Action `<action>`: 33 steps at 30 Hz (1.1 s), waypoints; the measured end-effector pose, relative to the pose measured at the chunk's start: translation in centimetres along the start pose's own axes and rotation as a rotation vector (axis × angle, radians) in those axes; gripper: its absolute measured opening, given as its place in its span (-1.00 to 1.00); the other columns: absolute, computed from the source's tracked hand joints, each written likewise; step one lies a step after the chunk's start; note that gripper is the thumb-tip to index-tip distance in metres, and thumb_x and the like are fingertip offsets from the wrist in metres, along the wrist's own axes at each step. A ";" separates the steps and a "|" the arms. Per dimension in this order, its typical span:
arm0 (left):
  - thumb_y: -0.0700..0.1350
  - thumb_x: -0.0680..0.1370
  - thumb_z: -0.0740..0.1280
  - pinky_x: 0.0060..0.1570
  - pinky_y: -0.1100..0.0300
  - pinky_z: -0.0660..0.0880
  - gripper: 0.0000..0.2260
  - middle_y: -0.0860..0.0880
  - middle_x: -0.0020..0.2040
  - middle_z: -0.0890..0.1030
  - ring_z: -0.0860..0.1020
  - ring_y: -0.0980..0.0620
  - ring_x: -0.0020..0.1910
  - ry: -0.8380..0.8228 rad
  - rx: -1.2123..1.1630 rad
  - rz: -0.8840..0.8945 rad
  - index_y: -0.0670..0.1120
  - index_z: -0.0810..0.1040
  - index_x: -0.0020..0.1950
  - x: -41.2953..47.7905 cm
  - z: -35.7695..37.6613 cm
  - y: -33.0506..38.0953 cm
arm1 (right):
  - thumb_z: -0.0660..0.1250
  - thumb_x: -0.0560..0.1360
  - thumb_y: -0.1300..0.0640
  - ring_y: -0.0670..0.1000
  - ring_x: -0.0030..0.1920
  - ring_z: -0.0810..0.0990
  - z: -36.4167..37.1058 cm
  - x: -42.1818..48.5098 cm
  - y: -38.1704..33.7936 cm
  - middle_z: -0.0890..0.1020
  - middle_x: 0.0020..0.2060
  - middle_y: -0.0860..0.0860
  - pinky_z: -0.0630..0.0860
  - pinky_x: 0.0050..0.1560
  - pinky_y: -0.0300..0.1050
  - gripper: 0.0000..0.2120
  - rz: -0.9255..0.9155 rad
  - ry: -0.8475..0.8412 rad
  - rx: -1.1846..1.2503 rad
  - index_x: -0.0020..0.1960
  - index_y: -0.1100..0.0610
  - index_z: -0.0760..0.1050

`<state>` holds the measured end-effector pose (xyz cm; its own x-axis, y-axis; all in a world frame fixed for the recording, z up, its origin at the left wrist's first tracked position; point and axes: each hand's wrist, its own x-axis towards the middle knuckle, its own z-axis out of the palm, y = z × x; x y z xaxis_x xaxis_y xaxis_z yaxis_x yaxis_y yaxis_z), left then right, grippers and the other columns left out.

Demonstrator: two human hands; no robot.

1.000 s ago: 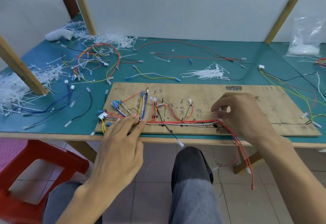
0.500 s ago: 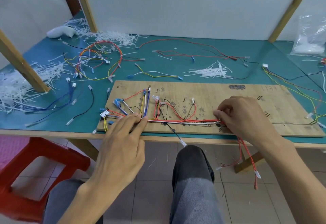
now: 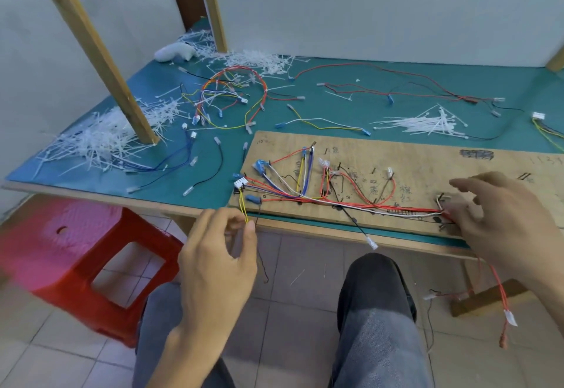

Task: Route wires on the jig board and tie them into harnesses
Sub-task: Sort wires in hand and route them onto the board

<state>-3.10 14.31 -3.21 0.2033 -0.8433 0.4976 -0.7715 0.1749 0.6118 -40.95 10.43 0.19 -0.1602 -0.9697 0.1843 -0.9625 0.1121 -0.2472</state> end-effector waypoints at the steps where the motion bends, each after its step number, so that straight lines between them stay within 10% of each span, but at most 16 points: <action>1: -0.04 0.61 0.47 -0.11 0.46 0.48 -0.91 0.15 -0.09 0.60 0.61 0.16 -0.16 -0.013 -0.015 -0.041 0.04 0.57 0.01 0.1 0.0 -0.5 | 0.35 0.57 -0.01 0.26 0.16 0.55 -0.1 -0.3 -0.2 0.58 0.19 0.11 0.57 0.11 0.25 -0.62 0.026 0.026 0.014 0.35 0.07 0.60; 5: -0.06 0.54 0.54 -0.23 0.38 0.61 -0.86 0.18 -0.16 0.66 0.68 0.21 -0.19 -0.091 -0.079 -0.145 0.06 0.60 -0.05 0.1 0.7 -1.1 | 0.30 0.62 0.00 0.16 0.13 0.53 -1.4 -1.9 -2.4 0.49 0.13 -0.03 0.55 0.14 0.35 -0.74 -0.003 0.300 0.253 0.29 -0.04 0.56; 8: -0.09 0.53 0.56 -0.26 0.46 0.55 -0.86 0.20 -0.19 0.69 0.68 0.31 -0.19 -0.084 -0.140 -0.191 0.06 0.62 -0.06 0.0 1.1 -1.4 | 0.30 0.61 0.01 -0.15 -0.01 0.53 -2.8 -5.4 -7.6 0.55 0.00 -0.17 0.52 0.09 -0.08 -0.84 -0.206 0.414 0.413 0.15 -0.11 0.60; 11: -0.16 0.53 0.55 -0.21 0.30 0.65 -0.84 0.18 -0.19 0.71 0.71 0.20 -0.19 -0.106 -0.234 -0.233 0.10 0.66 -0.06 0.0 1.0 -2.1 | 0.36 0.57 0.10 -0.16 -0.02 0.60 -1.1 -9.4 -13.3 0.62 -0.04 -0.19 0.47 0.04 -0.28 -0.87 -0.377 0.246 0.562 0.05 -0.05 0.66; 17: -0.22 0.53 0.55 -0.19 0.27 0.64 -0.76 0.12 -0.12 0.73 0.74 0.09 -0.16 -0.166 -0.383 -0.268 0.14 0.66 -0.03 0.0 0.9 -3.5 | 0.30 0.64 -0.08 -0.13 0.01 0.63 5.6 -10.8 -21.1 0.68 0.00 -0.24 0.60 0.06 -0.01 -0.81 -0.344 -0.261 0.635 0.22 -0.14 0.59; 33: -0.32 0.52 0.54 -0.22 0.19 0.67 -0.74 -0.05 -0.13 0.75 0.76 -0.07 -0.18 -0.191 -0.608 -0.349 0.06 0.67 -0.03 1.1 0.2 -5.3 | 0.40 0.63 -0.04 -0.09 -0.25 0.66 11.3 -9.5 -22.5 0.68 -0.29 -0.15 0.60 -0.16 -0.12 -0.90 -0.152 -0.294 0.787 -0.04 -0.09 0.65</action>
<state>1.08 12.40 -6.02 0.2245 -0.9659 0.1291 -0.1984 0.0844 0.9765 -15.31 14.68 -6.79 0.1264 -0.9911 0.0414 -0.5187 -0.1016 -0.8489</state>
